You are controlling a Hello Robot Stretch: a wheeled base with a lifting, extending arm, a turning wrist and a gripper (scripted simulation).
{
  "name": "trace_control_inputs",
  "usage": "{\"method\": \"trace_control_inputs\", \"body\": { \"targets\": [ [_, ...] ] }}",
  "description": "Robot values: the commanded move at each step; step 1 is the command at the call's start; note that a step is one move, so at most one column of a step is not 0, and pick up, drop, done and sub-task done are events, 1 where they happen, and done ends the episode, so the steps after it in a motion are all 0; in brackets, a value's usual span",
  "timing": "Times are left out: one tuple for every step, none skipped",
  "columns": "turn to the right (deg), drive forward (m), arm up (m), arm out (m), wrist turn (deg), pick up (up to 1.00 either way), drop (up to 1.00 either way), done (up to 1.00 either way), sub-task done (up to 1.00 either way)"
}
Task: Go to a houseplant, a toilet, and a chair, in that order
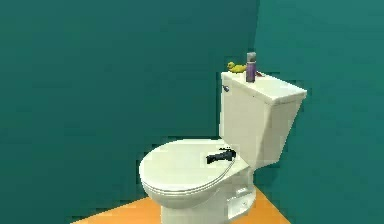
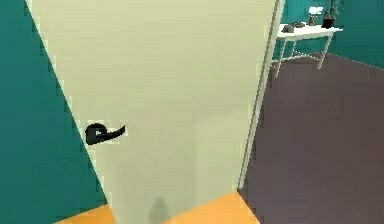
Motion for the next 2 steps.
{"method": "trace_control_inputs", "body": {
  "targets": [
    [0.0,0.0,0.0,0.0,0.0,0.0,0.0,0.0,1.0],
    [45.0,0.0,0.0,0.0,0.0,0.0,0.0,0.0,0.0]
  ]
}}
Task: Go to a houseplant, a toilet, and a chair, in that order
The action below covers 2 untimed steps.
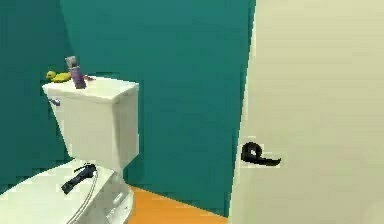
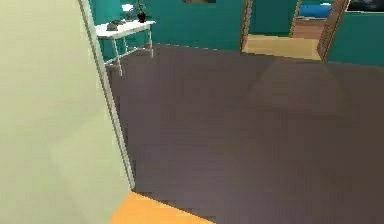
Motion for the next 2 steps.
{"method": "trace_control_inputs", "body": {
  "targets": [
    [45.0,0.0,0.0,0.0,0.0,0.0,0.0,0.0,0.0],
    [45.0,0.0,0.0,0.0,0.0,0.0,0.0,0.0,0.0]
  ]
}}
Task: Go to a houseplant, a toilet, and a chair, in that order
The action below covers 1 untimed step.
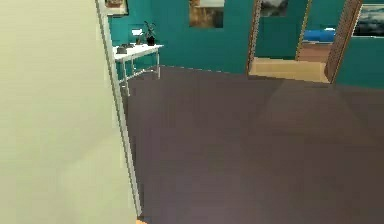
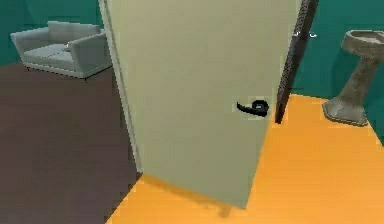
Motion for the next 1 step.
{"method": "trace_control_inputs", "body": {
  "targets": [
    [39.0,0.0,0.0,0.0,0.0,0.0,0.0,0.0,0.0]
  ]
}}
